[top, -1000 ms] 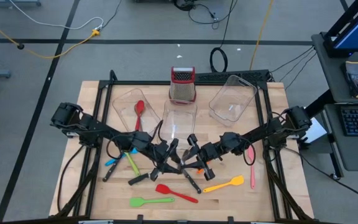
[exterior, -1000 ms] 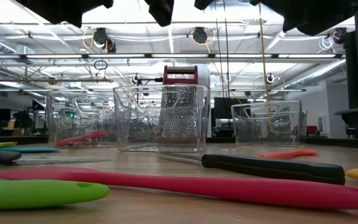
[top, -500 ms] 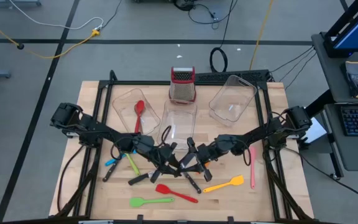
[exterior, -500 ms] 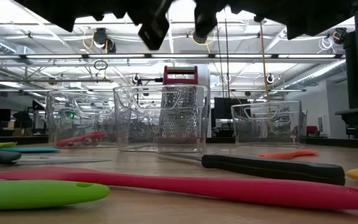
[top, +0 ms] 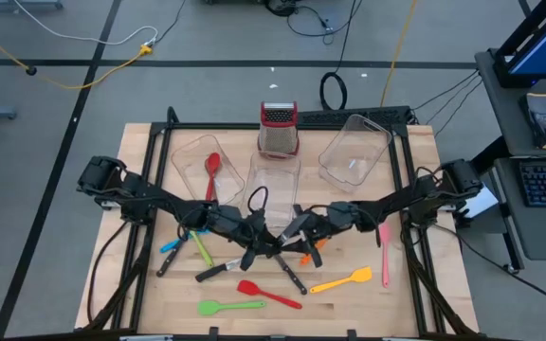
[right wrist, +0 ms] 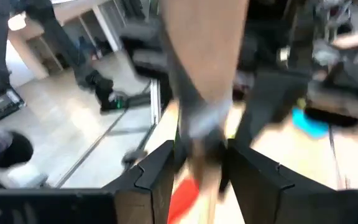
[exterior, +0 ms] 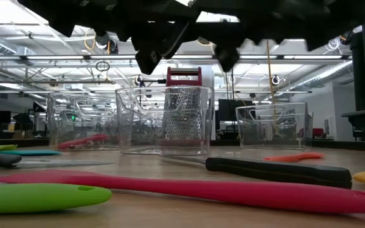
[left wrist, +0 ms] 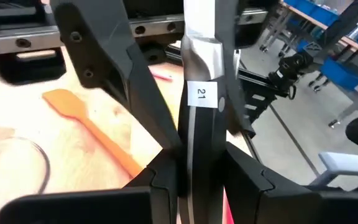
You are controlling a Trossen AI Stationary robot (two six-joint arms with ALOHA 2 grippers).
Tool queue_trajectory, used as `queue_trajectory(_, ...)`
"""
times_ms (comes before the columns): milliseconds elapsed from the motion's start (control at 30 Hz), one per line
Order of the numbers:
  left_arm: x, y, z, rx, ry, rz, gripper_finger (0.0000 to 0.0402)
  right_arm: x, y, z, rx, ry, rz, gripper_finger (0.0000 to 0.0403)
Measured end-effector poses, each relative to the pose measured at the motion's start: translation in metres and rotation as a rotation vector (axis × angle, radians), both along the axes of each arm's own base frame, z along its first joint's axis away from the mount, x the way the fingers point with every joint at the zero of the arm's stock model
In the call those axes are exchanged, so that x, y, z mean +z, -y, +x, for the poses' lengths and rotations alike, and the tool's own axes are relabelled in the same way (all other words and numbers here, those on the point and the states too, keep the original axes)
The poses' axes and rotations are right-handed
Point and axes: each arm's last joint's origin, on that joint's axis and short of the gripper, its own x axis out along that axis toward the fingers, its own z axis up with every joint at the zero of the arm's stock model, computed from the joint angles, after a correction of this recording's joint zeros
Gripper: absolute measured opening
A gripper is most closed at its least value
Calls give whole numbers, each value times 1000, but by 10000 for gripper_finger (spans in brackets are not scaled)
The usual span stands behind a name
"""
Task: Pick & Place Kitchen Items
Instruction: Put the black knife into the middle transparent bin
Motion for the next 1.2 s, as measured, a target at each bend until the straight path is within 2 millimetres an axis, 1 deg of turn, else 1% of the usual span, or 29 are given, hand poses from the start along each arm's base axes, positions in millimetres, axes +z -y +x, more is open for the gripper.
queue_trajectory(133,5,-8,2,47,24,-11,83,-7,2,-22,35,-63,37,134)
queue_trajectory(200,8,-13,1,64,23,-15,83,-3,5,-33,20,-44,71,134)
queue_trajectory(267,12,-20,0,101,31,-25,83,-3,8,-46,7,-38,91,134)
queue_trajectory(333,20,-30,-2,166,37,-22,83,-6,6,-58,-3,-41,89,134)
queue_trajectory(433,31,-48,-6,301,45,-46,83,1,3,-74,-21,37,88,134)
queue_trajectory(500,33,-60,-12,378,-10,-72,83,4,1,-81,-24,71,80,134)
queue_trajectory(567,33,-72,-12,436,-23,-119,83,3,-1,-89,-12,74,61,134)
queue_trajectory(667,30,-91,-17,510,-87,-159,83,11,-3,-95,-12,128,46,134)
queue_trajectory(733,28,-102,-18,556,-138,-174,83,12,-4,-96,-4,138,37,134)
queue_trajectory(800,21,-109,-21,589,-237,-160,83,11,-4,-97,2,135,26,134)
queue_trajectory(867,20,-114,-22,611,-292,-156,83,11,-4,-97,0,138,25,134)
queue_trajectory(967,23,-117,-21,628,-307,-171,83,9,-4,-96,-5,124,18,134)
queue_trajectory(1067,16,-116,-25,629,-378,-171,83,9,-4,-96,-4,128,12,134)
queue_trajectory(1200,13,-113,-26,627,-408,-158,83,9,-4,-96,-5,126,11,134)
